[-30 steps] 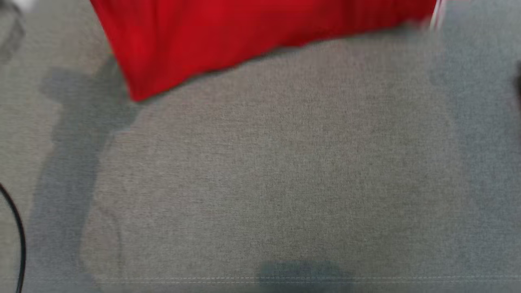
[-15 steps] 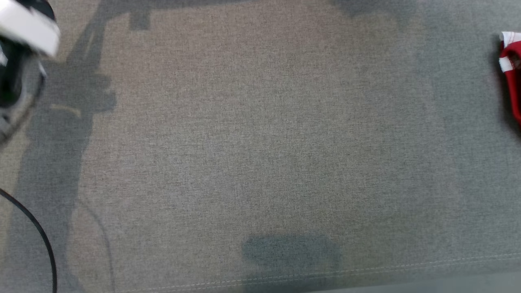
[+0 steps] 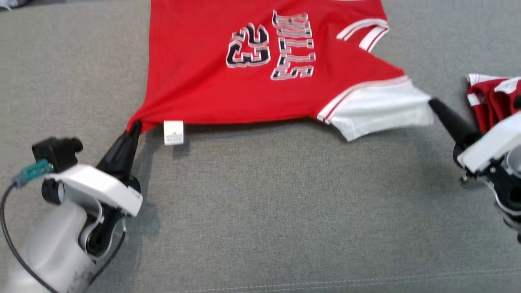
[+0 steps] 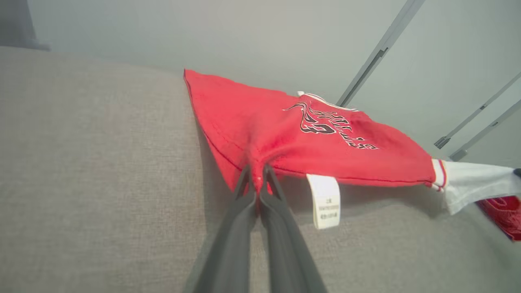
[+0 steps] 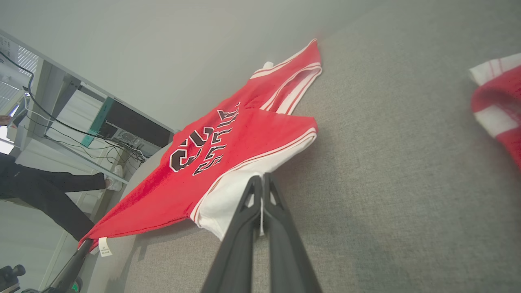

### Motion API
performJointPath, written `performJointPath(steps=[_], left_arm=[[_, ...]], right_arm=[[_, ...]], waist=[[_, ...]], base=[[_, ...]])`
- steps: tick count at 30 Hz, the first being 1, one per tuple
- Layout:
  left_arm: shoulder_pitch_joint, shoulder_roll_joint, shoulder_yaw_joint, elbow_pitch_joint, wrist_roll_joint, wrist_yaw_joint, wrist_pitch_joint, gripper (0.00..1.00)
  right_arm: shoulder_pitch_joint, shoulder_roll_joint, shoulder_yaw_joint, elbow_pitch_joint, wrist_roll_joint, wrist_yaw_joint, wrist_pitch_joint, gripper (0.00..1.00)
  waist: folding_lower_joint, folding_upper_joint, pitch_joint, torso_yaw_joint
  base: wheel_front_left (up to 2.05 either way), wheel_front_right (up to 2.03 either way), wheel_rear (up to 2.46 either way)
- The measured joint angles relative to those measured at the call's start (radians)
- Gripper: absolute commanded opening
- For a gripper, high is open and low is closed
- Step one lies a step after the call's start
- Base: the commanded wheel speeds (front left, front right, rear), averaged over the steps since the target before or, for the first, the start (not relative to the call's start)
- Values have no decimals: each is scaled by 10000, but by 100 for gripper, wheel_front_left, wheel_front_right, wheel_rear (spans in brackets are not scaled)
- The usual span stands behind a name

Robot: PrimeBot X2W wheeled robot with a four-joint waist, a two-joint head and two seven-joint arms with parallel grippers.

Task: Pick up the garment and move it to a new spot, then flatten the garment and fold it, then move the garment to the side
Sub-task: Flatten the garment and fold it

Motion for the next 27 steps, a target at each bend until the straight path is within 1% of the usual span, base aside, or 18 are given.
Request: performJointPath(steps=[6,11,17,21,27], left_arm=[[1397,-347,545,-15,606,-2,0,0],[2158,-477,740,38,1026,-2,0,0],[2846,-616,982,130,1304,-2,0,0],[3261,-821,1281,226,1354,-2,0,0],[3650,-861,1501,378,1710,-2,0,0]], right_arm=[[1387,-186,73,-276,221,2,-247,0],[2151,-389,102,-763,616,2,-48,0],[2869,-573,167,-1151,692,2,123,0],[3355,-614,242,-1300,736,2,284,0],[3960,-725,161,-1685,1007,2,414,0]], waist=[[0,0,-939,190],[0,0,-1537,340],[0,0,-2019,380],[0,0,-2288,340],[0,0,-2622,278]], base=[[0,0,0],[0,0,0],[0,0,0],[0,0,0],[0,0,0]])
